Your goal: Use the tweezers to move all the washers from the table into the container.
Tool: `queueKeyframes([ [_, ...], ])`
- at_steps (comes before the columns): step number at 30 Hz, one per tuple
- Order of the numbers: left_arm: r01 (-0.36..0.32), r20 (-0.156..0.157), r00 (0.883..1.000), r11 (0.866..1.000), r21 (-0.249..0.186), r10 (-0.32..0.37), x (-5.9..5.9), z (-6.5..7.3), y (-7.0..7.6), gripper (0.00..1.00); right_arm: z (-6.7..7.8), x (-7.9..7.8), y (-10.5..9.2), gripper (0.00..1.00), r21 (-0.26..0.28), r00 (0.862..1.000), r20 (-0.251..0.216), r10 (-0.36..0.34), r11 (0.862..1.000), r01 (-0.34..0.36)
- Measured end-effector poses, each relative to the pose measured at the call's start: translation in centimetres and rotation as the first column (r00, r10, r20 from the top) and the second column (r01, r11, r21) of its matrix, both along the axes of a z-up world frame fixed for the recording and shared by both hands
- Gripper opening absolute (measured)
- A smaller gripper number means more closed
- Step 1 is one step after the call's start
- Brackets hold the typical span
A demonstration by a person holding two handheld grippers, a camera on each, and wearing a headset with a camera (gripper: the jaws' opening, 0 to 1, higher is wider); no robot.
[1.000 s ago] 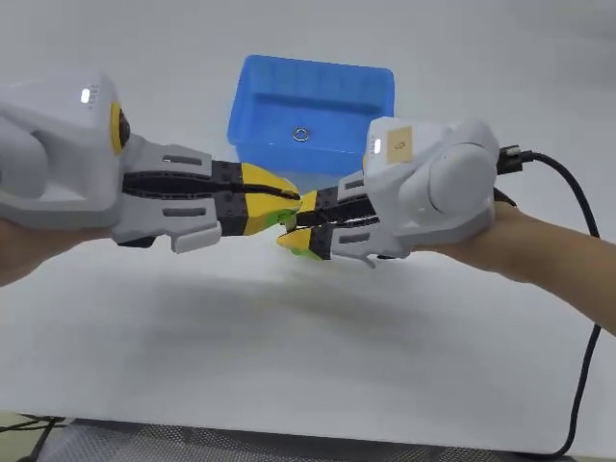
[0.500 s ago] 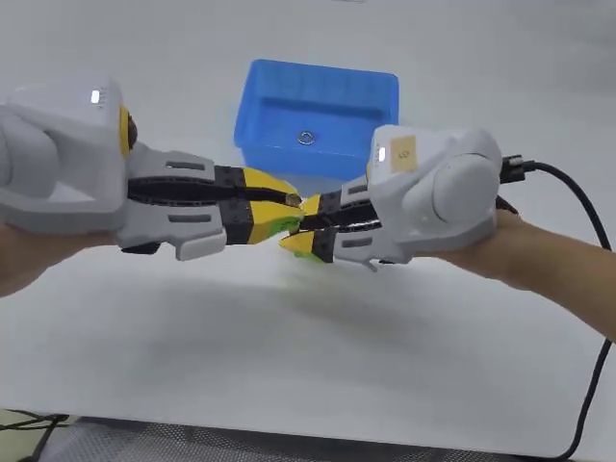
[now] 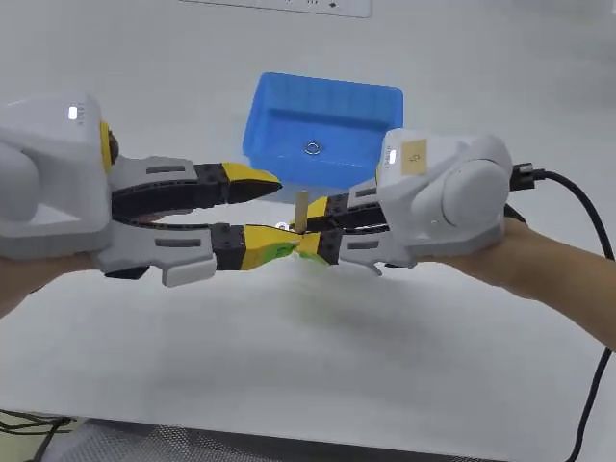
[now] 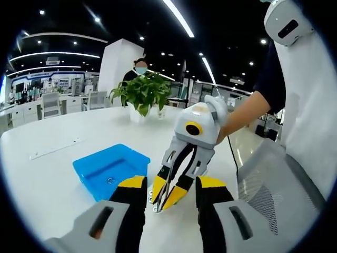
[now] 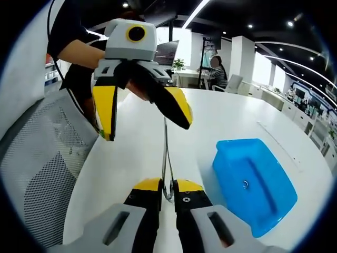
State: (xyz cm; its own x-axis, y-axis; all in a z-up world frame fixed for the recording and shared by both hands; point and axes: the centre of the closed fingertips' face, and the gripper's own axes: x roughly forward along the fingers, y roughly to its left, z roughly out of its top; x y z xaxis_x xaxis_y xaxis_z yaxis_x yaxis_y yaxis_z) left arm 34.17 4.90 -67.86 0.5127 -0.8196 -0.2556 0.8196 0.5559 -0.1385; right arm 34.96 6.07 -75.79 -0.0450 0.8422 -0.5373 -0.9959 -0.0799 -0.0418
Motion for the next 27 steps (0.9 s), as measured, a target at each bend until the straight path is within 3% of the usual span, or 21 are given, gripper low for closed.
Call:
queueKeyframes([
  [2,-0.014,-0.007,1.0,1.0,-0.017,0.014,-0.3,0.5,0.1,0.48,0.5,0.0,-0.2,0.1,0.005,1.0,0.003,-0.007,1.0,0.007],
  [7,-0.024,-0.015,1.0,1.0,-0.004,0.024,-0.9,0.7,0.4,0.57,2.2,0.2,-0.7,0.09,0.027,0.999,0.017,-0.035,0.999,0.034],
  [9,-0.035,-0.004,0.999,0.999,0.011,0.035,-1.0,0.9,0.7,0.6,3.0,0.3,-1.0,0.09,0.031,0.999,0.03,-0.042,0.999,0.041],
  [16,-0.054,-0.008,0.998,0.998,0.01,0.055,-1.8,1.4,1.3,0.69,5.7,0.6,-1.5,0.09,0.051,0.995,0.076,-0.062,0.997,0.058],
  [20,-0.05,-0.011,0.999,0.998,-0.023,0.05,-2.5,2.1,1.3,0.75,6.9,0.6,-1.5,0.09,0.055,0.993,0.095,-0.062,0.997,0.057],
  [27,-0.068,-0.009,0.998,0.998,-0.004,0.068,-3.1,1.9,1.9,0.84,8.7,1.0,-1.2,0.09,0.049,0.988,0.148,-0.038,0.998,0.031],
])
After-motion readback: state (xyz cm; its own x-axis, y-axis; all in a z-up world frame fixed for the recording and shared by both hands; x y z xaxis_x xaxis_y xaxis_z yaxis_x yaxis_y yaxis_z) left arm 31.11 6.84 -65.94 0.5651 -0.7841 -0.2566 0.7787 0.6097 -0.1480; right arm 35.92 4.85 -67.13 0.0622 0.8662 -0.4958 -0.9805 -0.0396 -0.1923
